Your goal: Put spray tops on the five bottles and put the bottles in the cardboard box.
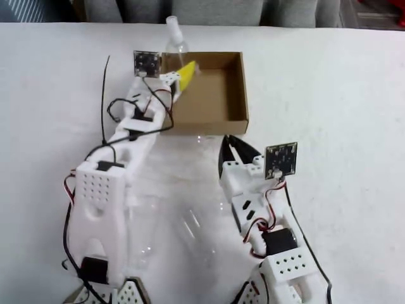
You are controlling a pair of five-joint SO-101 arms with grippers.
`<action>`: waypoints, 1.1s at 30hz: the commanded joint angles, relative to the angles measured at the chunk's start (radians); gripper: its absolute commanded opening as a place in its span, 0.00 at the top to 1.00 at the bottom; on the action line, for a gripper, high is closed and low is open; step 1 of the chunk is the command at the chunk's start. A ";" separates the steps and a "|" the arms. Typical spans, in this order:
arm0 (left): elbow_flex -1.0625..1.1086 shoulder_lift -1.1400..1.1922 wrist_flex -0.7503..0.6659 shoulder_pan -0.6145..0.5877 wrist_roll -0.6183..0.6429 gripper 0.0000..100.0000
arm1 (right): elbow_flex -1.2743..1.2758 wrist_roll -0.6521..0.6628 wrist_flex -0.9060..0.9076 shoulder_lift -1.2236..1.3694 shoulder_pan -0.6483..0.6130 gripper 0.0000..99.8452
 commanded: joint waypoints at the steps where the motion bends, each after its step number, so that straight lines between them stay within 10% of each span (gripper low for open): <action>1: 0.023 -0.122 0.000 -0.016 -0.009 0.67 | -0.028 0.011 -0.015 -0.004 -0.008 0.99; 33: 1.172 -1.178 0.015 -0.019 -0.017 0.67 | -0.014 0.011 -0.012 -0.002 -0.001 0.99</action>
